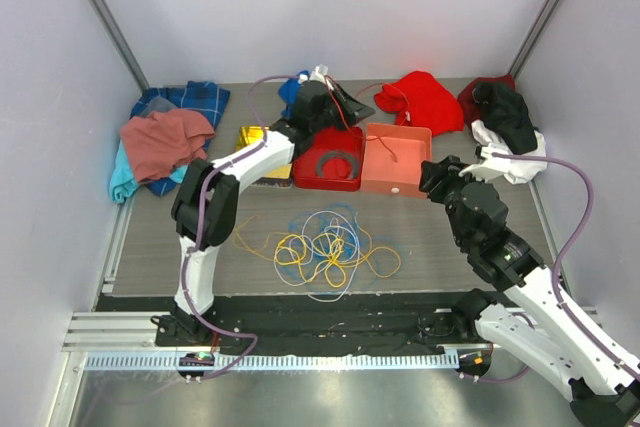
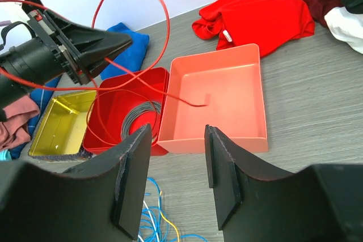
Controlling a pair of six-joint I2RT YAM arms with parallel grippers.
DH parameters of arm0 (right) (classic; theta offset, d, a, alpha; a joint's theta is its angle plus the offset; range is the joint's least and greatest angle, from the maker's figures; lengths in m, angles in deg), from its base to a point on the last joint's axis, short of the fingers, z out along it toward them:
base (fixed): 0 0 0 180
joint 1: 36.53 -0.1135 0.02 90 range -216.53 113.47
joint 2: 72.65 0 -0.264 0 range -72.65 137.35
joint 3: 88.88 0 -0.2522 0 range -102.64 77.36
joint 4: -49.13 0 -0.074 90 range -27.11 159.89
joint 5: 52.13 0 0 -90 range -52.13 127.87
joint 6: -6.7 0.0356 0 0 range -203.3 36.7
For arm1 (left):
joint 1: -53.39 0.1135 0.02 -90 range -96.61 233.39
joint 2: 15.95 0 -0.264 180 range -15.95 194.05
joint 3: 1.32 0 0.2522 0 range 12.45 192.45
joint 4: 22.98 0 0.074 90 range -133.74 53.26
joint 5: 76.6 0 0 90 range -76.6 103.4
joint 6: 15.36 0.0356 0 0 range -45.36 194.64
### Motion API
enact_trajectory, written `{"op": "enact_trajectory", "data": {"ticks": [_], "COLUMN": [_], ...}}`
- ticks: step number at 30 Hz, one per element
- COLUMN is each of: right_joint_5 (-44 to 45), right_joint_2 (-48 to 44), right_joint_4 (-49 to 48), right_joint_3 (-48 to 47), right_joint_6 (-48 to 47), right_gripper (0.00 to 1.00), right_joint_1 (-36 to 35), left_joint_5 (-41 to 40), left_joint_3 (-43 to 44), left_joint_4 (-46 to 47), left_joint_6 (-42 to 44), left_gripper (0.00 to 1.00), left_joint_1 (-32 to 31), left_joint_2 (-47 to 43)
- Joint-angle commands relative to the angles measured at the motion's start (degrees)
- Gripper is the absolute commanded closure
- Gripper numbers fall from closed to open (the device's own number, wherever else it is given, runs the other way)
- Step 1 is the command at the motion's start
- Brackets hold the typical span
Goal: Untangle the cables
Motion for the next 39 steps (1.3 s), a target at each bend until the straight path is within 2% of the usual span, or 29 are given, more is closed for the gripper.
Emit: {"op": "enact_trajectory", "data": {"ticks": [1, 7, 25, 32, 35, 39], "right_joint_5": [1.2, 1.5, 1.0, 0.5, 0.1, -0.4], "right_joint_2": [-0.1, -1.0, -0.7, 0.1, 0.5, 0.6], "right_joint_4": [-0.9, -0.2, -0.5, -0.9, -1.0, -1.1], "right_joint_3": [0.3, 0.6, 1.1, 1.6, 1.6, 1.6], "right_joint_6": [-0.4, -0.4, -0.3, 0.0, 0.3, 0.3], "right_gripper": [0.50, 0.50, 0.50, 0.50, 0.50, 0.50], "right_joint_1": [-0.3, -0.3, -0.3, -0.2, -0.3, -0.2], "left_joint_5": [-5.1, -15.6, -34.5, -35.1, -34.6, -32.8], "left_joint_3": [5.3, 10.4, 17.3, 16.0, 19.0, 28.1], "left_joint_4": [-15.0, -28.9, -42.9, -45.1, -49.0, -56.6], "left_joint_6": [14.0, 24.4, 37.5, 40.2, 40.9, 41.1], "left_gripper": [1.00, 1.00, 1.00, 1.00, 1.00, 1.00], "left_joint_1": [1.2, 1.6, 2.6, 2.6, 2.7, 3.5], "left_joint_2": [-5.3, -6.1, -7.1, -7.3, -4.4, 2.1]}}
